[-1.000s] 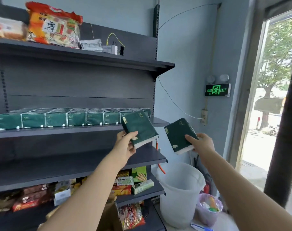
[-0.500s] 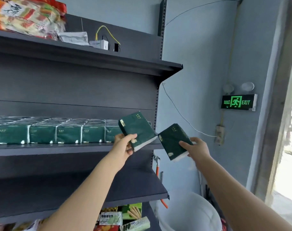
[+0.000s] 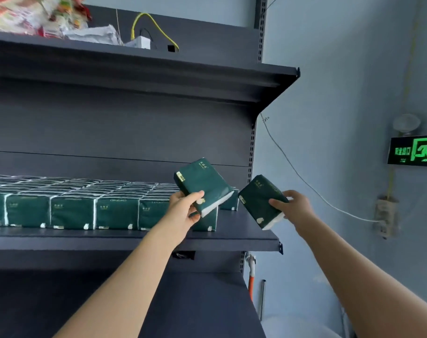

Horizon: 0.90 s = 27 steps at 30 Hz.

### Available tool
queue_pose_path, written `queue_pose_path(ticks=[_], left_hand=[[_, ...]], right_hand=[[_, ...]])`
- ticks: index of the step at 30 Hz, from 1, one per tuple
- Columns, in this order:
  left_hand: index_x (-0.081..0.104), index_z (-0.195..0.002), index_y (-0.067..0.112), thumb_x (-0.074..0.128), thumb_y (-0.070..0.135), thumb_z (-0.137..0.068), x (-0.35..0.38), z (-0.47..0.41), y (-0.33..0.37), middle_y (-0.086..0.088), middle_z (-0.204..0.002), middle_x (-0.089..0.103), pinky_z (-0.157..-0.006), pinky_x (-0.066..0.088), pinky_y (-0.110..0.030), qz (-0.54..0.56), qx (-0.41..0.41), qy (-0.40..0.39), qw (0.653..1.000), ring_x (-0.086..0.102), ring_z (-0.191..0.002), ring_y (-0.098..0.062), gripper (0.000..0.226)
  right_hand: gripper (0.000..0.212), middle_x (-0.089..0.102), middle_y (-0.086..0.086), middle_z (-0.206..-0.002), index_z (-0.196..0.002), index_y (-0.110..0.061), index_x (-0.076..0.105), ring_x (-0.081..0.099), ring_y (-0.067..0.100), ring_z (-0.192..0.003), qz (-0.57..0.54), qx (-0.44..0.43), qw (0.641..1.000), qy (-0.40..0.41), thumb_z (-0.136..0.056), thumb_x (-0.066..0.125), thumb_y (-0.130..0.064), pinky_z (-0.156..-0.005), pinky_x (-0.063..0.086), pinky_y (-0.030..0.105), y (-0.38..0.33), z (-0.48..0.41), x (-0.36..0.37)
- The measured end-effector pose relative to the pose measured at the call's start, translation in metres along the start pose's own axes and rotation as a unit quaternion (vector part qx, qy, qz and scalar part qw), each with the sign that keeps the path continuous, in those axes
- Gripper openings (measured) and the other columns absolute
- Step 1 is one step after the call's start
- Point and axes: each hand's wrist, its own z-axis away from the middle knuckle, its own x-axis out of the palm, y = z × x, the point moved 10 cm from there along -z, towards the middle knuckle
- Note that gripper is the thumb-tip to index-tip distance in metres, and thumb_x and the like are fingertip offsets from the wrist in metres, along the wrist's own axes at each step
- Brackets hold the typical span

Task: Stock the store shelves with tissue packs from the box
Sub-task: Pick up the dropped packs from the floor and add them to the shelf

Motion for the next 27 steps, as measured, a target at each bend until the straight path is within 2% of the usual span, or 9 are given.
queue_pose_path(ticks=[2,5,9,11,14,16,20,23,27], left_hand=[[0.05,-0.103,0.012,0.064,0.008,-0.087,0.004,-0.021,0.0,-0.005,-0.091,0.062,-0.061,0.044,-0.026,-0.005,0.025,0.019,0.999,0.059,-0.078,-0.015,0.022],[0.055,-0.098,0.012,0.065,0.009,-0.087,0.012,-0.054,0.0,-0.004,-0.089,0.064,-0.066,0.046,-0.025,-0.001,0.057,0.052,0.997,0.058,-0.078,-0.015,0.016],[0.057,-0.094,0.012,0.065,0.007,-0.087,0.022,-0.095,-0.004,-0.007,-0.092,0.065,-0.075,0.049,-0.027,0.002,0.078,0.09,0.993,0.059,-0.089,-0.02,0.012],[0.055,-0.102,0.01,0.065,0.006,-0.086,0.023,-0.111,-0.006,-0.008,-0.097,0.065,-0.077,0.051,-0.03,-0.001,0.093,0.109,0.99,0.062,-0.089,-0.02,0.02],[0.05,-0.123,0.003,0.066,0.006,-0.085,0.024,-0.127,-0.008,-0.014,-0.114,0.065,-0.089,0.051,-0.034,0.015,0.104,0.122,0.987,0.064,-0.103,-0.025,0.041],[0.049,-0.126,-0.001,0.065,0.004,-0.086,0.024,-0.141,-0.009,-0.015,-0.12,0.063,-0.085,0.053,-0.033,0.023,0.108,0.126,0.986,0.063,-0.107,-0.025,0.043],[0.046,-0.127,-0.001,0.065,0.003,-0.085,0.027,-0.172,-0.006,-0.015,-0.122,0.062,-0.07,0.055,-0.025,0.036,0.118,0.124,0.984,0.066,-0.103,-0.023,0.047],[0.046,-0.128,-0.001,0.067,0.003,-0.084,0.032,-0.193,-0.01,-0.014,-0.12,0.063,-0.079,0.055,-0.029,0.045,0.105,0.11,0.987,0.067,-0.102,-0.022,0.049],[0.049,-0.127,0.001,0.066,0.004,-0.084,0.038,-0.215,-0.015,-0.012,-0.118,0.065,-0.089,0.052,-0.033,0.054,0.091,0.086,0.991,0.067,-0.1,-0.02,0.046]], right_hand=[[0.025,0.056,0.0,-0.076,-0.105,-0.011,0.059,0.051,0.019,-0.07,0.007,-0.014,0.999,-0.03,-0.083,0.071,-0.015,-0.07,0.046,0.034,0.011,-0.035,0.017],[0.027,0.057,0.001,-0.077,-0.107,-0.011,0.059,0.052,0.021,-0.071,0.029,-0.051,0.995,-0.077,-0.083,0.071,-0.016,-0.065,0.044,0.029,0.02,-0.088,0.045],[0.024,0.058,0.006,-0.095,-0.105,-0.011,0.06,0.052,0.022,-0.084,0.108,-0.116,0.977,-0.145,-0.084,0.069,-0.017,-0.066,0.039,0.026,0.022,-0.143,0.09],[0.021,0.058,0.009,-0.102,-0.102,-0.013,0.063,0.052,0.022,-0.086,0.164,-0.155,0.961,-0.162,-0.083,0.068,-0.02,-0.064,0.038,0.025,0.024,-0.167,0.112],[0.04,0.05,0.011,-0.12,-0.121,-0.014,0.062,0.053,0.027,-0.104,0.218,-0.194,0.94,-0.175,-0.082,0.069,-0.023,-0.083,0.042,0.026,0.031,-0.188,0.143],[0.046,0.046,0.011,-0.124,-0.127,-0.015,0.058,0.049,0.028,-0.113,0.23,-0.212,0.933,-0.18,-0.083,0.068,-0.023,-0.093,0.039,0.028,0.037,-0.199,0.164],[0.046,0.044,0.006,-0.134,-0.133,-0.015,0.052,0.038,0.026,-0.125,0.256,-0.257,0.914,-0.183,-0.089,0.062,-0.023,-0.101,0.036,0.031,0.039,-0.219,0.202],[0.05,0.039,0.003,-0.143,-0.14,-0.015,0.042,0.032,0.024,-0.132,0.297,-0.269,0.9,-0.171,-0.093,0.057,-0.025,-0.103,0.035,0.032,0.048,-0.233,0.217],[0.068,0.028,0.0,-0.153,-0.148,-0.02,0.028,0.022,0.021,-0.141,0.368,-0.282,0.863,-0.201,-0.09,0.06,-0.035,-0.11,0.028,0.031,0.069,-0.24,0.235]])
